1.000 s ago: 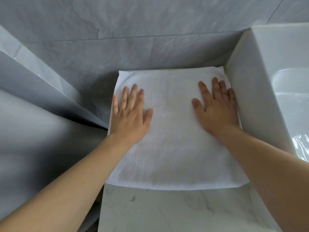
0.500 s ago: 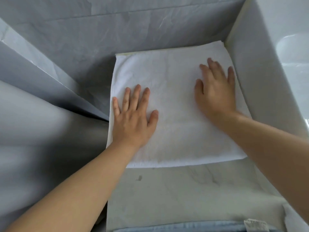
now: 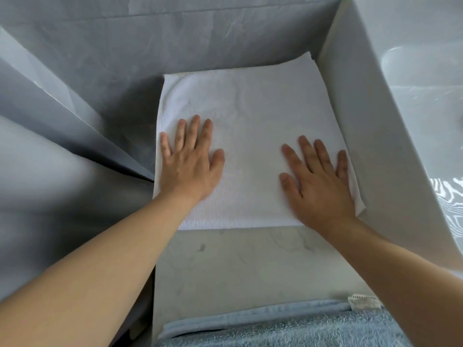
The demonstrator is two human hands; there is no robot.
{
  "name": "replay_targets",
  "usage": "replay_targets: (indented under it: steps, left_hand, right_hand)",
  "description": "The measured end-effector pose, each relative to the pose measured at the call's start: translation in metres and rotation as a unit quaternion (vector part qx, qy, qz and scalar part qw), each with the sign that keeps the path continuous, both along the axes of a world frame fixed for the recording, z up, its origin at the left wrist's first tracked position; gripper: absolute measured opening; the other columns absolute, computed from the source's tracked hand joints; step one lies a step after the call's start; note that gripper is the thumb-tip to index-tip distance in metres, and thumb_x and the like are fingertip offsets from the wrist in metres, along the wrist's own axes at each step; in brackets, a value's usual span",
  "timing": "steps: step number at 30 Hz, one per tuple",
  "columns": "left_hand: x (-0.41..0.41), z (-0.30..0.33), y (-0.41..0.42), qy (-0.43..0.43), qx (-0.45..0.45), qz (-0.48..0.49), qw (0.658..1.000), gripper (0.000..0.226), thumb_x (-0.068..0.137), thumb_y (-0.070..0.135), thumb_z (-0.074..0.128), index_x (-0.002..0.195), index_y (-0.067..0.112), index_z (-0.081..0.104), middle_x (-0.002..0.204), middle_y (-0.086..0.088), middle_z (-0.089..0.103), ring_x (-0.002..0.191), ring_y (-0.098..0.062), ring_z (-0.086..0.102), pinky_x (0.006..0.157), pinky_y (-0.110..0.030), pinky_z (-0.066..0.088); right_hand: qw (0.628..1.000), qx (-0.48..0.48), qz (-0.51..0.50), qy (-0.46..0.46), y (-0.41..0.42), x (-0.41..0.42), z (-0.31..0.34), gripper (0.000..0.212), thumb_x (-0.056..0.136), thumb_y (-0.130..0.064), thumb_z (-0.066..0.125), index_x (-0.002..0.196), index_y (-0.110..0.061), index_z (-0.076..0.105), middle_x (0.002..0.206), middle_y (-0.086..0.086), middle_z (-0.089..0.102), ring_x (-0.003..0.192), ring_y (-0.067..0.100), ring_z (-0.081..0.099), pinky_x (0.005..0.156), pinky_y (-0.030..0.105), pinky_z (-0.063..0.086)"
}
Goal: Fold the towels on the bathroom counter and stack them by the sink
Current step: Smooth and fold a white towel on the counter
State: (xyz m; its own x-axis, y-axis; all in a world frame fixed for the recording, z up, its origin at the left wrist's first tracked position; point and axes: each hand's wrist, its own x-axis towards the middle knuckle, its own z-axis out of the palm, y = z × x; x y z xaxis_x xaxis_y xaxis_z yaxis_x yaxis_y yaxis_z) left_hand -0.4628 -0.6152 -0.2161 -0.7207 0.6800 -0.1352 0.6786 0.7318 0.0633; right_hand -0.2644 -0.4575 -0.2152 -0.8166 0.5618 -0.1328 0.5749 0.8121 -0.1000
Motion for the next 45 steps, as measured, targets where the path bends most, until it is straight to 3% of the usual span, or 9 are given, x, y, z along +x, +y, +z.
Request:
replay_targets:
  steps: [5, 11, 23, 30, 32, 34, 37, 41, 45]
  left_hand:
    - [0.042, 0.009, 0.014, -0.002, 0.032, -0.024, 0.999, 0.072, 0.096, 0.049, 0.009, 0.158, 0.015, 0.0, 0.166, -0.004, -0.008, 0.152, -0.023, -0.01, 0.12, -0.054, -0.012]
    - [0.101, 0.0, 0.008, 0.0, 0.021, -0.112, 0.993, 0.071, 0.095, 0.05, 0.009, 0.159, 0.019, 0.01, 0.167, -0.003, 0.005, 0.153, -0.024, 0.001, 0.12, -0.058, -0.001]
    - [0.072, -0.007, -0.049, 0.001, -0.025, -0.018, 1.0, 0.071, 0.092, 0.063, -0.005, 0.154, 0.031, -0.018, 0.164, 0.005, -0.021, 0.15, -0.019, -0.022, 0.116, -0.065, -0.006]
    - [0.066, -0.004, -0.08, -0.041, 0.017, 0.039, 0.998, 0.078, 0.088, 0.073, 0.002, 0.154, 0.034, -0.014, 0.163, 0.009, -0.022, 0.148, -0.017, -0.026, 0.11, -0.058, 0.035]
    - [0.065, -0.001, -0.08, -0.048, -0.002, 0.036, 0.998, 0.081, 0.087, 0.074, 0.0, 0.154, 0.032, -0.016, 0.162, 0.006, -0.024, 0.148, -0.019, -0.028, 0.113, -0.06, 0.031]
    - [0.065, 0.003, -0.077, -0.037, -0.053, 0.025, 0.998, 0.089, 0.082, 0.08, -0.007, 0.153, 0.027, -0.021, 0.162, 0.0, -0.027, 0.148, -0.025, -0.027, 0.116, -0.068, 0.012]
    - [0.069, 0.015, -0.078, 0.048, -0.134, -0.067, 0.988, 0.106, 0.074, 0.086, -0.018, 0.156, 0.018, -0.014, 0.165, -0.002, -0.017, 0.151, -0.032, -0.015, 0.111, -0.07, -0.007]
    - [0.081, 0.032, -0.09, 0.062, -0.109, -0.205, 0.971, 0.098, 0.085, 0.079, 0.01, 0.156, 0.012, 0.022, 0.16, -0.009, 0.025, 0.143, -0.036, 0.029, 0.109, -0.053, 0.034]
    - [0.081, 0.035, -0.094, 0.023, -0.081, -0.186, 0.979, 0.074, 0.09, 0.039, 0.038, 0.157, 0.015, 0.018, 0.162, -0.009, 0.018, 0.146, -0.036, 0.023, 0.114, -0.047, 0.032]
  right_hand:
    - [1.0, 0.002, -0.005, 0.004, -0.001, -0.001, -0.002, 0.063, 0.093, -0.058, 0.005, 0.154, -0.041, 0.002, 0.164, -0.005, -0.001, 0.15, 0.019, -0.005, 0.119, 0.053, -0.006]
    - [1.0, 0.006, 0.0, 0.007, 0.001, -0.001, -0.004, 0.064, 0.093, -0.059, 0.008, 0.154, -0.041, 0.004, 0.164, -0.004, 0.001, 0.15, 0.02, -0.003, 0.118, 0.053, -0.006]
    - [1.0, 0.019, -0.01, -0.006, -0.003, 0.013, -0.005, 0.064, 0.091, -0.064, 0.002, 0.152, -0.045, -0.001, 0.164, -0.005, -0.005, 0.15, 0.023, -0.007, 0.118, 0.052, -0.008]
    - [1.0, 0.011, -0.024, -0.014, -0.009, 0.016, -0.006, 0.062, 0.092, -0.064, 0.005, 0.151, -0.046, -0.007, 0.163, -0.002, -0.012, 0.149, 0.029, -0.012, 0.118, 0.052, -0.009]
    - [1.0, 0.015, -0.02, -0.016, -0.008, 0.015, -0.007, 0.063, 0.091, -0.064, 0.004, 0.151, -0.046, -0.007, 0.163, -0.002, -0.012, 0.149, 0.029, -0.012, 0.118, 0.052, -0.009]
    - [1.0, 0.015, -0.02, -0.014, -0.007, 0.013, -0.006, 0.065, 0.089, -0.065, 0.001, 0.151, -0.046, -0.007, 0.163, -0.001, -0.011, 0.149, 0.029, -0.011, 0.118, 0.053, -0.008]
    - [0.999, 0.016, -0.021, -0.02, -0.007, 0.014, -0.005, 0.069, 0.087, -0.066, -0.003, 0.152, -0.044, -0.008, 0.163, -0.001, -0.015, 0.149, 0.029, -0.013, 0.118, 0.055, -0.007]
    - [1.0, 0.003, 0.01, -0.018, -0.01, 0.018, -0.002, 0.072, 0.088, -0.068, 0.003, 0.153, -0.038, -0.007, 0.158, -0.005, -0.028, 0.147, 0.025, -0.02, 0.115, 0.06, -0.008]
    - [0.995, -0.01, 0.092, -0.024, -0.017, 0.035, -0.002, 0.084, 0.079, -0.081, 0.002, 0.152, -0.04, -0.006, 0.156, -0.01, -0.03, 0.144, 0.018, -0.028, 0.112, 0.065, -0.009]
